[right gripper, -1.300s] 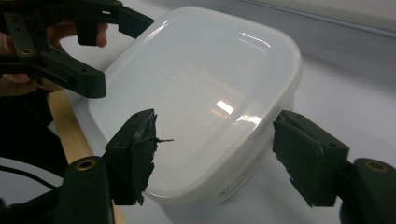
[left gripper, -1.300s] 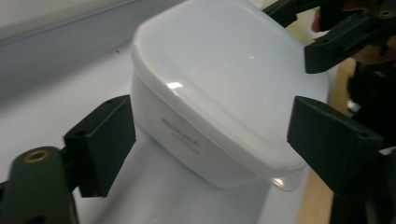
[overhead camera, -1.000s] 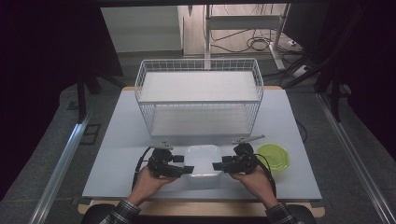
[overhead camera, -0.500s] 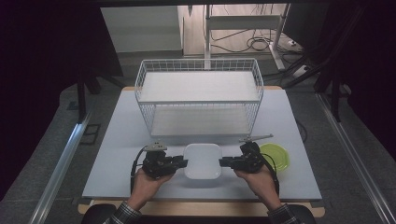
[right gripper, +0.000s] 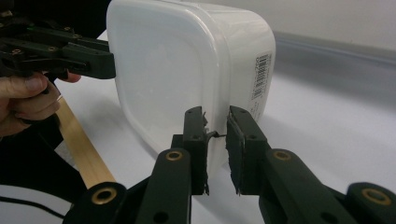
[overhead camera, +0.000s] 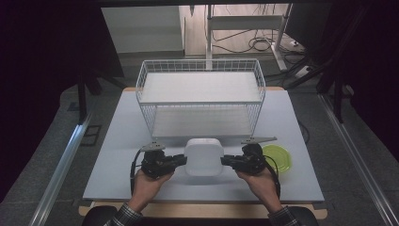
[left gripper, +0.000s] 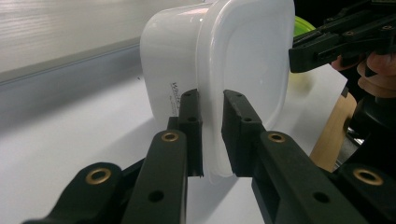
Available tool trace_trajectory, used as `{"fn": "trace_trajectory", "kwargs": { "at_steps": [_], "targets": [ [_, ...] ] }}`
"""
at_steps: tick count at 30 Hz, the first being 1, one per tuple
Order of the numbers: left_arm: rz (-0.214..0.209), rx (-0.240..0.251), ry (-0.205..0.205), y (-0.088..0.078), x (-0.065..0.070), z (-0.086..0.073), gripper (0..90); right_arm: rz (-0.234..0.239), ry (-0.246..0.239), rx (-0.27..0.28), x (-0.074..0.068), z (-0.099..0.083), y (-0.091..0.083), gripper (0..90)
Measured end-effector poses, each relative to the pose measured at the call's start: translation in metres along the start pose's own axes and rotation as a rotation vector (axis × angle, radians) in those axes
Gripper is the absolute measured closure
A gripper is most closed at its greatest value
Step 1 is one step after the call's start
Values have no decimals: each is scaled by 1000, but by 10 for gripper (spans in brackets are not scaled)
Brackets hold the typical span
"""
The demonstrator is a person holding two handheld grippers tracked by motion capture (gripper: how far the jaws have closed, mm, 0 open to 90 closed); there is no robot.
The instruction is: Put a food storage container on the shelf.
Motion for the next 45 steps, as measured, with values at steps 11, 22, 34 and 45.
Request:
{"fn": "trace_trajectory", "kwargs": {
  "at_steps": [11,22,34,45],
  "targets": [
    [-2,41,18,-8,2,22,788,-7,-23,54,-4,20,-10,788],
    [-6,83,47,-19,4,51,789,-13,-50,111,-6,48,-19,789],
    [-13,125,55,-32,5,81,792,-20,-81,145,-9,79,-28,789],
    [1,142,78,-41,12,109,792,-35,-113,177,-10,103,-40,788]
  ]
}}
Point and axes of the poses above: each handheld gripper's, and its own axes: y roughly forward along the jaws, z roughly out of its top, x roughly to its right, the point moved 5 cm from there along y, roughly forward along the jaws, and after that the axes turned 4 degrees about -y, right-handed, at the moved point
